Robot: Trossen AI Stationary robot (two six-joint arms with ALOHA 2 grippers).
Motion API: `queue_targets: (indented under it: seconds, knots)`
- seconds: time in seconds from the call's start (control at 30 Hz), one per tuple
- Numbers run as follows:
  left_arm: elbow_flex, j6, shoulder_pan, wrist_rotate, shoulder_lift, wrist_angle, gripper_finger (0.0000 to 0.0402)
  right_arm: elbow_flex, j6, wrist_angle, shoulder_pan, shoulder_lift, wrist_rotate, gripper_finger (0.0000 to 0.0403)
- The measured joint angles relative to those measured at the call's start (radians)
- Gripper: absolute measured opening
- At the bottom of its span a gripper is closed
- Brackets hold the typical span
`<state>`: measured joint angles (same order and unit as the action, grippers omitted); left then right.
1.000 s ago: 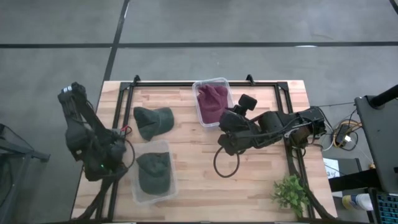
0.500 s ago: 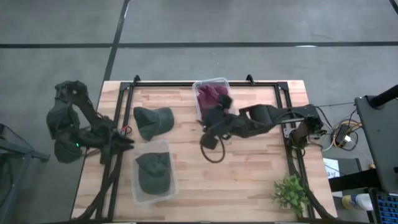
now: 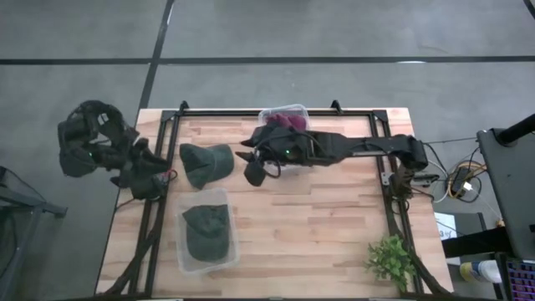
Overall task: Pick & Place hat
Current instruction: Put the green cap into the bottom transparent bin
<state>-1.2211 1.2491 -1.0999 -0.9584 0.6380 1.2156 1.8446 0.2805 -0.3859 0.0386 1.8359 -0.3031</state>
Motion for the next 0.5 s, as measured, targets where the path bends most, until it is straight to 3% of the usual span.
queue_targets:
  seconds: [0.1,0.27,0.4,0.5]
  knots:
    - [0.001,-0.067,-0.001,0.003,-0.003,-0.009,0.0131,-0.019,0.006,0.094,-0.025,0.025,0.038,0.0160]
    - [0.000,-0.225,-0.001,0.023,-0.002,-0.074,0.0131,0.040,0.019,0.062,-0.050,0.091,0.073,0.0160]
    - [0.019,-0.429,-0.001,0.032,-0.004,-0.218,0.0131,0.194,0.011,-0.013,-0.052,0.200,0.086,0.0160]
    - [0.049,-0.590,-0.001,0.101,-0.015,-0.354,0.0131,0.339,0.014,-0.098,-0.057,0.290,0.091,0.0160]
